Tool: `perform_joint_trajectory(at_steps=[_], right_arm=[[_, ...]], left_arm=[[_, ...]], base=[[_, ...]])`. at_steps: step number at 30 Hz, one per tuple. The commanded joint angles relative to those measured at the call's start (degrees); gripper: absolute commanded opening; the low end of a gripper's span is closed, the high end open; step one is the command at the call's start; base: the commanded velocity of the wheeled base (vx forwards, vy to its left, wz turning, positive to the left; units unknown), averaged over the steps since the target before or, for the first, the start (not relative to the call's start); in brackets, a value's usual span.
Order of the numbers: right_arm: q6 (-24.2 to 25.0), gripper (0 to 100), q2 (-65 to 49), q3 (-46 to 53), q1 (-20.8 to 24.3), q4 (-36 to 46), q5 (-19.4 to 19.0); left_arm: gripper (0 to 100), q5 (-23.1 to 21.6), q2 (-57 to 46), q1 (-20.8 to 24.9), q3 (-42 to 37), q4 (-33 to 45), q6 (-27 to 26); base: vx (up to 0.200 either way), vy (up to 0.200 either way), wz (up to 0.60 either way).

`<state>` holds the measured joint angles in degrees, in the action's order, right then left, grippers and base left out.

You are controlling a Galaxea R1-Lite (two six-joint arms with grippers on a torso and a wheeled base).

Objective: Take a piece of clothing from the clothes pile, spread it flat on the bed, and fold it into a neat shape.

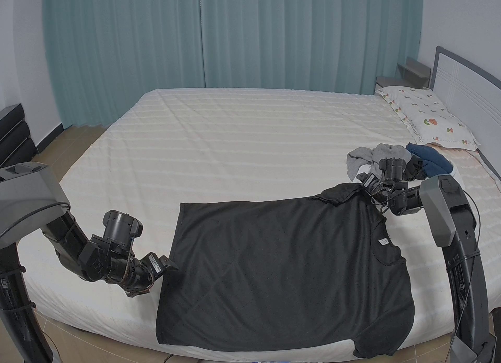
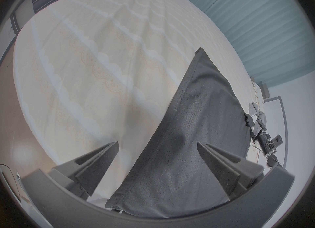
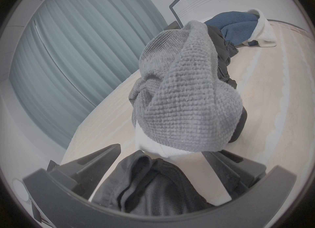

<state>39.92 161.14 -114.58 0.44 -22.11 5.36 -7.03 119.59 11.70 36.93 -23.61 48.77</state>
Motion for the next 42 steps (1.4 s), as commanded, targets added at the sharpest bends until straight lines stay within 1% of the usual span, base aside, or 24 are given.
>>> perform_joint_trajectory(at_steps=[1, 3, 4, 6, 10, 14, 15, 16, 18, 20, 21, 22, 23, 26, 27, 28, 29, 32, 33, 34, 35, 36, 39, 42], right_arm=[[0.1, 100, -2.9, 2.8, -0.3, -0.4, 0.0], [0.0, 100, -4.1, 4.5, -0.3, -0.5, -0.1], [-0.1, 100, -6.9, 8.3, -0.3, -0.9, -0.1], [-0.1, 100, -9.4, 11.6, -0.3, -1.5, -0.2], [0.0, 100, -17.5, 24.1, -0.3, -5.0, -1.6], [0.1, 100, -25.9, 40.0, -0.3, -13.0, -4.2], [0.1, 100, -25.9, 40.0, -0.3, -13.0, -4.2], [0.1, 100, -29.2, 48.0, -0.3, -17.4, -5.9], [0.2, 100, -33.3, 58.6, -0.4, -23.9, -9.1], [0.1, 100, -34.5, 62.4, -0.4, -26.1, -10.5], [0.0, 100, -36.6, 69.5, -0.3, -30.2, -12.7], [0.0, 100, -37.2, 71.7, -0.2, -31.5, -13.2], [0.1, 100, -38.6, 76.1, 0.2, -34.3, -13.9], [0.0, 100, -40.5, 85.3, 1.2, -38.8, -14.2], [0.5, 100, -41.4, 89.5, 2.1, -42.0, -14.2], [0.5, 100, -41.5, 90.0, 2.1, -42.3, -14.2], [0.6, 100, -42.0, 94.2, 2.2, -46.0, -14.2], [0.8, 100, -41.6, 100.7, 2.3, -52.0, -14.4], [0.9, 100, -41.3, 103.4, 2.3, -54.7, -14.9], [0.9, 100, -41.2, 104.3, 2.2, -55.6, -15.4], [0.9, 100, -40.8, 105.6, 2.1, -56.9, -16.3], [1.9, 100, -40.0, 108.0, 1.8, -59.4, -18.7], [6.1, 100, -38.4, 110.6, 1.8, -64.9, -22.6], [7.9, 100, -37.0, 112.0, 1.8, -67.7, -23.4]], left_arm=[[100, 0.0, -0.1, 0.0, 0.0, 0.0, 0.1], [100, -0.1, -0.1, 0.0, 0.1, 0.0, 0.1], [100, -0.3, -0.4, 0.0, 0.0, 0.0, 0.1], [100, -0.5, -0.4, 0.0, -0.1, 0.0, 0.1], [100, -0.6, -0.4, 0.1, -0.4, 0.0, 0.1], [100, -0.7, -0.5, 0.3, -1.0, 0.0, 0.1], [100, -0.7, -0.5, 0.3, -1.0, 0.0, 0.1], [100, -0.8, -0.6, 0.3, -1.1, 0.0, 0.1], [100, -0.8, -0.6, 0.3, -1.2, 0.0, 0.1], [100, -0.8, -0.7, 0.3, -1.4, 0.0, 0.0], [100, -1.0, -0.9, 0.3, -1.9, 0.0, -0.1], [100, -1.1, -1.1, 0.3, -1.9, 0.0, -0.2], [100, -1.8, -1.6, 0.3, -2.1, 0.0, -0.2], [100, -3.2, -2.8, 0.7, -3.3, 0.1, -0.4], [100, -3.7, -3.2, 1.0, -3.6, 0.1, -0.5], [100, -3.7, -3.2, 1.0, -3.6, 0.1, -0.5], [100, -3.9, -3.4, 1.5, -3.8, 0.1, -0.5], [100, -3.9, -3.4, 1.8, -4.4, 0.1, -0.6], [100, -4.0, -3.4, 2.0, -4.5, 0.1, -0.6], [100, -4.0, -3.4, 2.0, -4.5, 0.1, -0.6], [100, -4.0, -3.4, 2.1, -4.6, 0.1, -0.7], [100, -4.0, -3.4, 2.1, -4.7, 0.1, -0.7], [100, -5.4, -3.3, 2.2, -4.7, 0.0, -0.7], [100, -6.6, -3.4, 2.2, -4.5, 0.0, -0.7]], base=[[0.000, 0.000, 0.00], [0.000, 0.000, 0.00], [0.000, 0.000, 0.00], [0.000, 0.000, 0.00], [0.000, 0.000, 0.00], [0.000, 0.000, 0.00], [0.000, 0.000, 0.00], [0.000, 0.000, 0.00], [0.000, 0.000, 0.00], [0.000, 0.000, 0.00], [0.000, 0.000, 0.00], [0.000, 0.000, 0.00], [-0.200, 0.000, 0.00], [-0.200, 0.000, 0.00], [-0.200, 0.000, 0.00], [-0.200, 0.000, 0.00], [-0.200, 0.000, 0.00], [-0.200, 0.000, 0.00], [-0.200, 0.000, 0.00], [-0.200, 0.000, 0.00], [-0.200, 0.000, 0.00], [-0.200, 0.000, 0.00], [-0.133, 0.000, 0.00], [0.000, 0.000, 0.00]])
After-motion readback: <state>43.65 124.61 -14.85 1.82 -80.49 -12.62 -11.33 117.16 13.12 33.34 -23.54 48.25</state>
